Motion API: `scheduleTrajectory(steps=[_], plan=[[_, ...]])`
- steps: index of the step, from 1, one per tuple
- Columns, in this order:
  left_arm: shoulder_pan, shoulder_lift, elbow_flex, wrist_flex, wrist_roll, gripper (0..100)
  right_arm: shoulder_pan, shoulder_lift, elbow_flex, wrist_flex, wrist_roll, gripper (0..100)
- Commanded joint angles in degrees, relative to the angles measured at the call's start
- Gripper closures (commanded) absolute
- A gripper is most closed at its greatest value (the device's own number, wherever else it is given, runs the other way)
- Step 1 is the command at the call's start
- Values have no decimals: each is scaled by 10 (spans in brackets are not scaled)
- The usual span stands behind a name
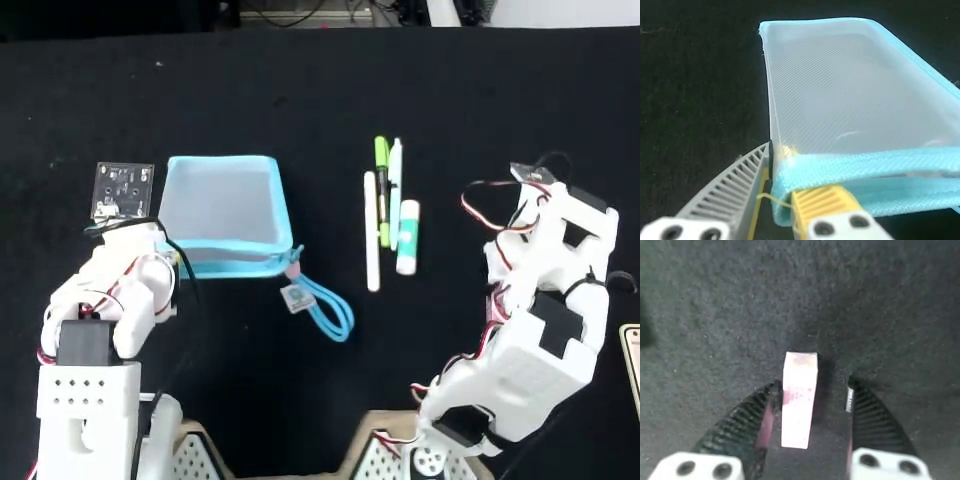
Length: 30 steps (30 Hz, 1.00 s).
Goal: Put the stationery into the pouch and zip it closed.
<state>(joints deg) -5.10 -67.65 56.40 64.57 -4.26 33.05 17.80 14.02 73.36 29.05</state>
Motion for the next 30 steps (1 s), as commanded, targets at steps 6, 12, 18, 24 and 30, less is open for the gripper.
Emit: scheduleTrajectory(steps=[6, 12, 18, 24, 30], plan=[[-8, 5, -6, -9, 5, 970, -47, 1, -23, -3, -14, 787], [-8, 5, -5, -9, 5, 970, -53, 1, -28, -14, -76, 864], [-8, 5, -5, -9, 5, 970, -44, 1, -15, -31, -76, 952], [-8, 5, -4, -9, 5, 970, -46, 1, -18, -31, -74, 952], [-8, 5, -4, -9, 5, 970, -47, 1, -19, -31, -74, 860]])
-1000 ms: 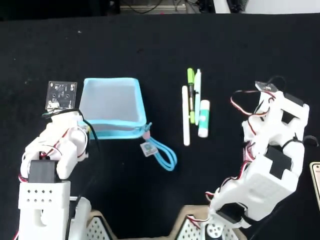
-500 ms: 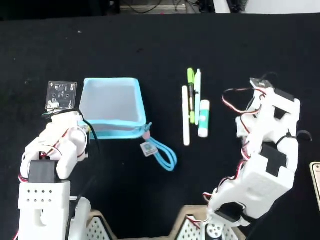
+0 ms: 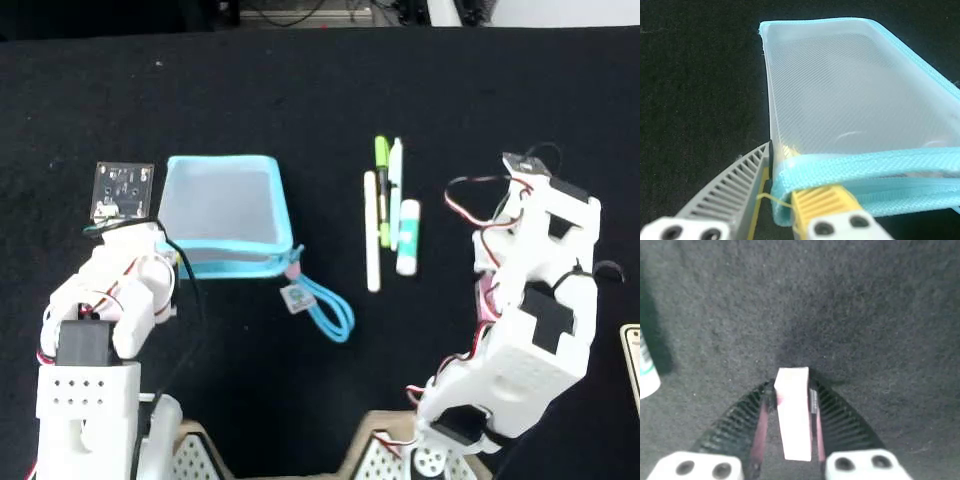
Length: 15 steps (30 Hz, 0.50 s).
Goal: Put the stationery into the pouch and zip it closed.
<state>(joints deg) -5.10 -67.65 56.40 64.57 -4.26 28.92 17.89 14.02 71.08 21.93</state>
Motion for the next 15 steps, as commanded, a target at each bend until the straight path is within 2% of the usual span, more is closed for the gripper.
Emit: scheduleTrajectory(steps=[1, 4, 9, 12, 15], plan=[[-8, 5, -4, -9, 5, 970, -5, 0, -19, -8, -3, 837], [-9, 5, -4, -9, 5, 970, -5, 0, -19, -8, -2, 838], [-9, 5, -4, -9, 5, 970, -4, 0, -19, -27, -1, 988], [-9, 5, -4, -9, 5, 970, 2, -10, -23, -21, -2, 990], [-9, 5, -4, -9, 5, 970, 0, -56, -57, 49, -2, 988]])
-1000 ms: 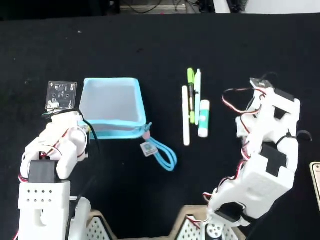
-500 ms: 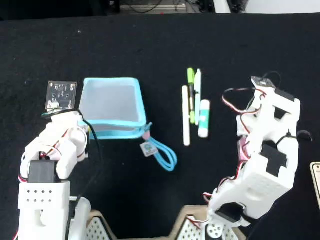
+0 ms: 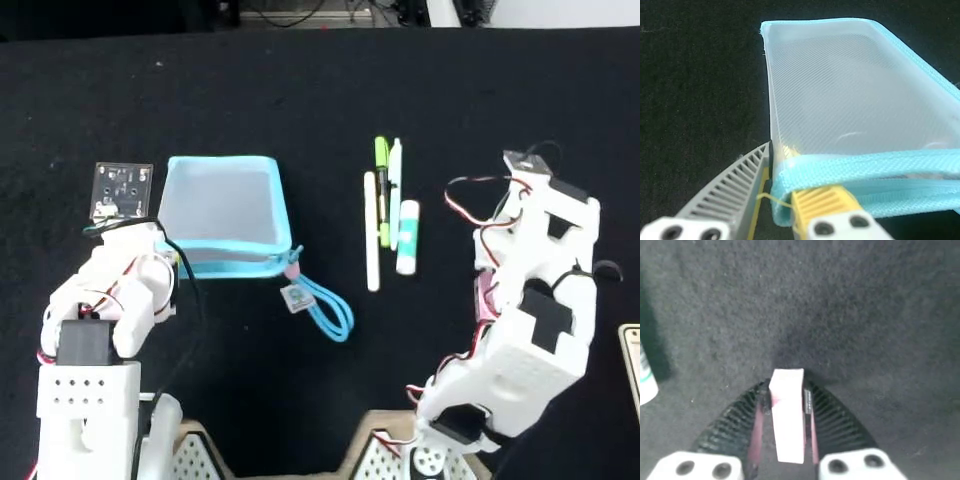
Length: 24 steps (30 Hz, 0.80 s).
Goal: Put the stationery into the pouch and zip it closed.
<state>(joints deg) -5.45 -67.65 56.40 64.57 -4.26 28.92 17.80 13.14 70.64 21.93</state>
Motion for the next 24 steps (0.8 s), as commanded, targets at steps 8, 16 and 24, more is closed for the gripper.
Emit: scheduleTrajectory(steps=[8, 16, 24], plan=[[-6, 5, -4, -9, 5, 970, -39, -269, -9, 151, -9, 988], [-6, 5, -3, -9, 5, 970, -148, -529, 154, 94, -87, 988], [-1, 5, -4, -8, 6, 970, -417, -743, 167, 81, -176, 987]])
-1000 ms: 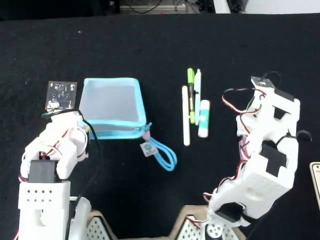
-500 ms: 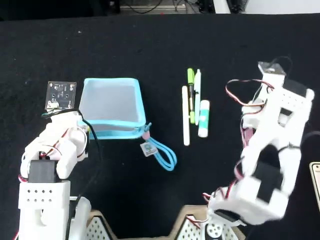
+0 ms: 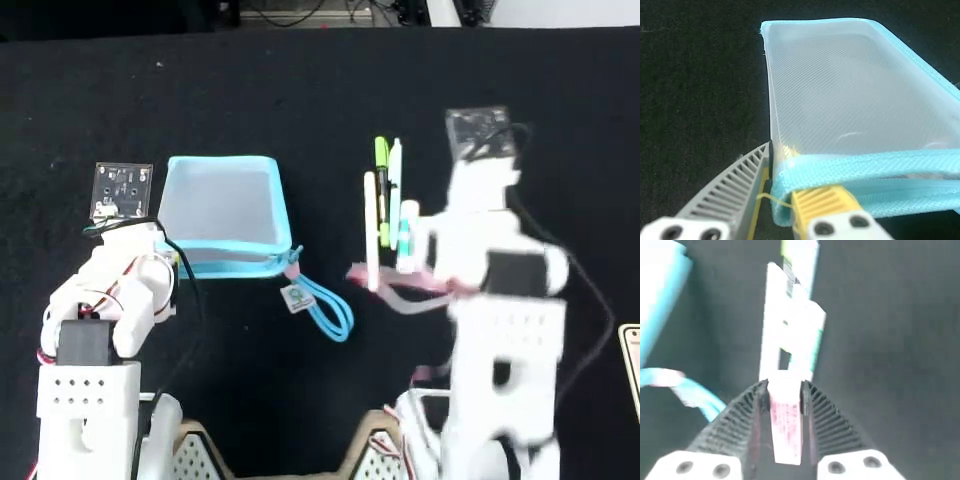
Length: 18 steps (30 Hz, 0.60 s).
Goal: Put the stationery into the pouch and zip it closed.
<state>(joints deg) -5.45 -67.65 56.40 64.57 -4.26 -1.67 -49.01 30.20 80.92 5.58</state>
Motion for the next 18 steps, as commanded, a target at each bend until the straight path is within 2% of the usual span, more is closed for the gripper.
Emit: scheduleTrajectory(steps=[1, 4, 7, 14, 18], plan=[[-1, 5, -7, -8, 6, 970, -156, -96, 0, -35, -12, 987], [-1, 5, -19, -9, 6, 970, -265, -148, 7, -79, -12, 987], [10, 5, -58, -4, 6, 970, -328, -192, 18, -120, -12, 987], [114, 11, -160, 69, 5, 968, -345, -281, 59, -188, -11, 987], [125, 12, -176, 68, 4, 968, -383, -338, 109, -238, -11, 987]])
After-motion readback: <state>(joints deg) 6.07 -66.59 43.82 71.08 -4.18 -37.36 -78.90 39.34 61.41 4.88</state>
